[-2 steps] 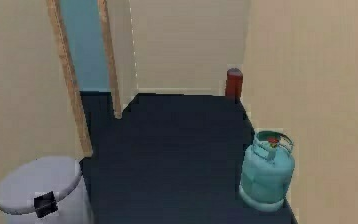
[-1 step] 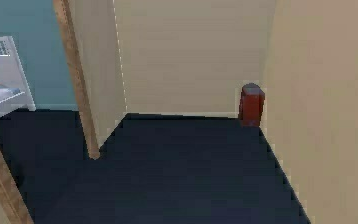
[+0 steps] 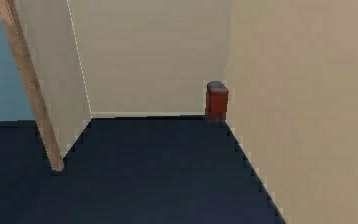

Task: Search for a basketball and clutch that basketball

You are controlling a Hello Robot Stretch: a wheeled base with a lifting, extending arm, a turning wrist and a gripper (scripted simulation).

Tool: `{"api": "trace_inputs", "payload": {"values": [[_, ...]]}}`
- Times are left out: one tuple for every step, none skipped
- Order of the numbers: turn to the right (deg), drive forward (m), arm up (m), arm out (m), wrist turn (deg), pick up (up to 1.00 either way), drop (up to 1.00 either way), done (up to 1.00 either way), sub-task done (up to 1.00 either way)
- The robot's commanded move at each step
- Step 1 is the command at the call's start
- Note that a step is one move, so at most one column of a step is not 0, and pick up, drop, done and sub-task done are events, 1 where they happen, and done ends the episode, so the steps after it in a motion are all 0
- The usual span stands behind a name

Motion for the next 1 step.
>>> {"api": "trace_inputs", "payload": {"values": [[0.0, 0.3, 0.0, 0.0, 0.0, 0.0, 0.0, 0.0, 0.0]]}}
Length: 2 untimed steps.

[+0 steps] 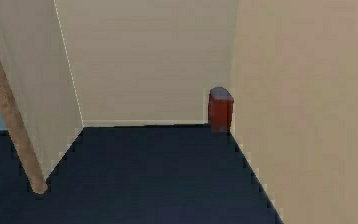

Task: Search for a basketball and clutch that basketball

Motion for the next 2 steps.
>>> {"api": "trace_inputs", "payload": {"values": [[-45.0, 0.0, 0.0, 0.0, 0.0, 0.0, 0.0, 0.0, 0.0], [0.0, 1.0, 0.0, 0.0, 0.0, 0.0, 0.0, 0.0, 0.0]]}}
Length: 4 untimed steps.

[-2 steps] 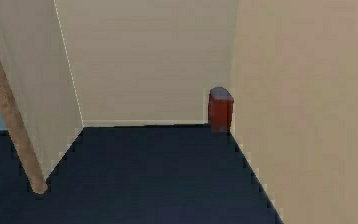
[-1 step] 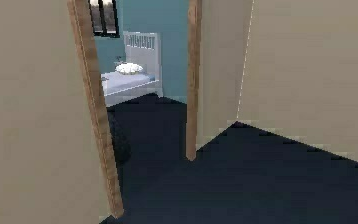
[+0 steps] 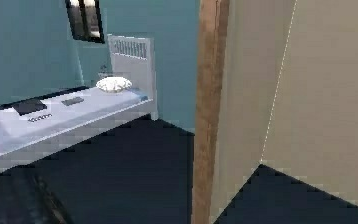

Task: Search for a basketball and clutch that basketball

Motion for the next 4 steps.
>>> {"api": "trace_inputs", "payload": {"values": [[0.0, 0.25, 0.0, 0.0, 0.0, 0.0, 0.0, 0.0, 0.0], [-42.0, 0.0, 0.0, 0.0, 0.0, 0.0, 0.0, 0.0, 0.0], [0.0, 1.0, 0.0, 0.0, 0.0, 0.0, 0.0, 0.0, 0.0], [-27.0, 0.0, 0.0, 0.0, 0.0, 0.0, 0.0, 0.0, 0.0]]}}
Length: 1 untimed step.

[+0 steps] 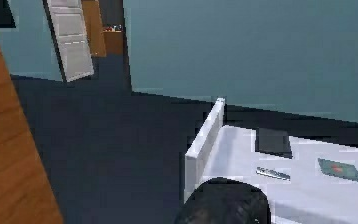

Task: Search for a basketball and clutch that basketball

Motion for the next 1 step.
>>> {"api": "trace_inputs", "payload": {"values": [[0.0, 0.05, 0.0, 0.0, 0.0, 0.0, 0.0, 0.0, 0.0]]}}
